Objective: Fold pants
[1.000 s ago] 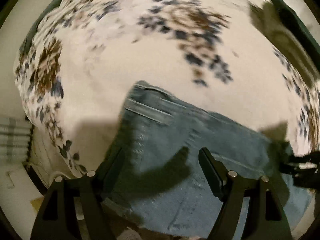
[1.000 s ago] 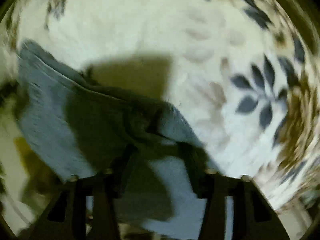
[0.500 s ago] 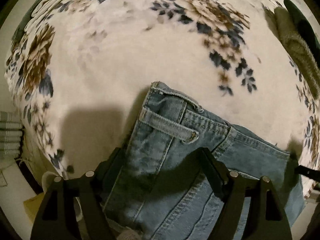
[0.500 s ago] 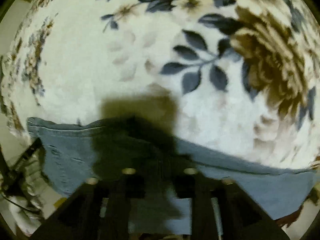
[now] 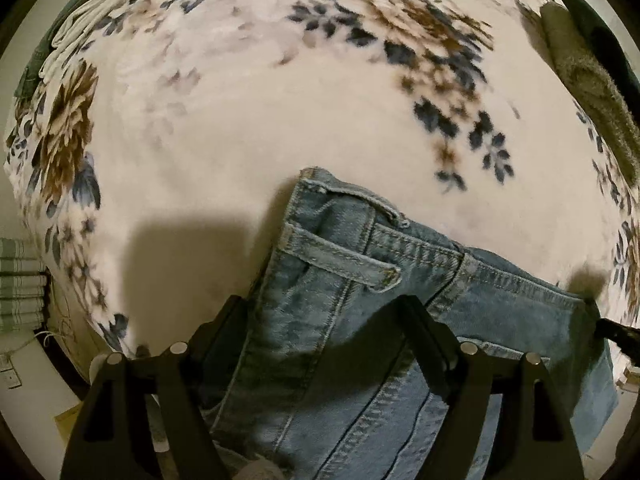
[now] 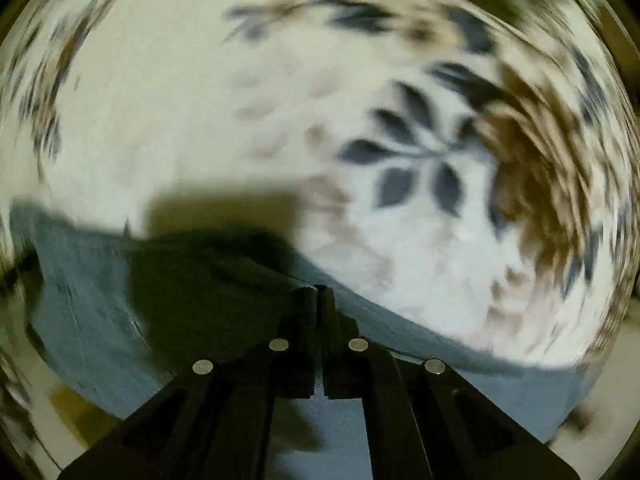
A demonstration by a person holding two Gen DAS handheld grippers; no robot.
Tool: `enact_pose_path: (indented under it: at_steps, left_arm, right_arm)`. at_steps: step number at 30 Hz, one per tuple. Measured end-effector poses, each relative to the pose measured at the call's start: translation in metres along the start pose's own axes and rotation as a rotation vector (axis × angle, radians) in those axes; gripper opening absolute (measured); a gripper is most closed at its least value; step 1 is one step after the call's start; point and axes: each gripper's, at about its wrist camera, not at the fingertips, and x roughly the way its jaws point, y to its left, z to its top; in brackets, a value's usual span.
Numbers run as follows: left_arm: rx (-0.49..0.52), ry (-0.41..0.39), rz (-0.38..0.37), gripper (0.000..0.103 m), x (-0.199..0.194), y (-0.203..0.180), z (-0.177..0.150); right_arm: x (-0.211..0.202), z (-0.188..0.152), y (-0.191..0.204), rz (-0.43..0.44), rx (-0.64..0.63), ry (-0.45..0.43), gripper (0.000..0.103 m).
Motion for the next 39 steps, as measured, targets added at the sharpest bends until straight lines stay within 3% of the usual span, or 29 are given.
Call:
enact_pose_path:
  at_steps: [5,7,9,11,15,16,19,21,23,25,27,28,29,34,39]
  left_arm:
    - [0.000,0.000,0.001,0.081,0.006,0.000,0.003]
    - [-0.010,0.002,-0.011,0.081,0.008,0.005,0.002]
    - [-0.029,0.015,-0.036,0.081,0.010,0.012,0.002]
    - [-0.053,0.025,-0.049,0.081,0.007,0.025,-0.003]
    - [-0.089,0.019,-0.044,0.081,-0.017,0.042,-0.026]
    - [-0.107,0.026,-0.044,0.081,-0.023,0.048,-0.038]
    - [-0.167,0.076,-0.036,0.081,-0.026,0.062,-0.065]
    - [-0.221,0.107,-0.056,0.081,-0.020,0.073,-0.078]
    - [-0.275,0.159,-0.079,0.077,-0.004,0.084,-0.089]
    - [-0.320,0.188,-0.107,0.073,0.009,0.090,-0.094]
    - [-0.373,0.174,-0.170,0.037,0.016,0.095,-0.096]
    - [-0.383,0.151,-0.162,0.024,0.016,0.097,-0.095]
    - [-0.394,0.122,-0.157,0.018,0.015,0.098,-0.095]
    - [-0.379,0.043,-0.159,0.015,-0.002,0.102,-0.103]
    - [-0.359,0.062,-0.147,0.015,-0.002,0.108,-0.107]
  right_arm:
    - [0.001,0.006,-0.036,0.048,0.108,0.041,0.003]
    - [-0.008,0.004,-0.048,0.071,0.125,0.040,0.016]
    - [-0.023,-0.019,-0.056,0.123,0.183,0.040,0.052]
    - [-0.035,-0.046,-0.078,0.178,0.272,0.042,0.057]
    - [-0.026,-0.131,-0.120,0.296,0.535,0.175,0.057]
    - [-0.020,-0.138,-0.125,0.333,0.593,0.214,0.057]
    - [0.011,-0.188,-0.145,0.532,0.817,0.353,0.057]
    - [0.025,-0.224,-0.146,0.618,0.909,0.370,0.057]
    - [0.036,-0.231,-0.149,0.685,0.973,0.344,0.057]
    - [0.040,-0.232,-0.139,0.700,0.996,0.307,0.053]
    - [0.033,-0.235,-0.142,0.696,0.996,0.258,0.024]
    - [0.031,-0.228,-0.131,0.676,0.987,0.241,0.022]
    - [0.027,-0.225,-0.125,0.652,0.974,0.218,0.016]
    - [0.023,-0.241,-0.080,0.550,0.863,0.190,0.008]
    - [0.057,-0.263,-0.067,0.546,0.869,0.232,0.006]
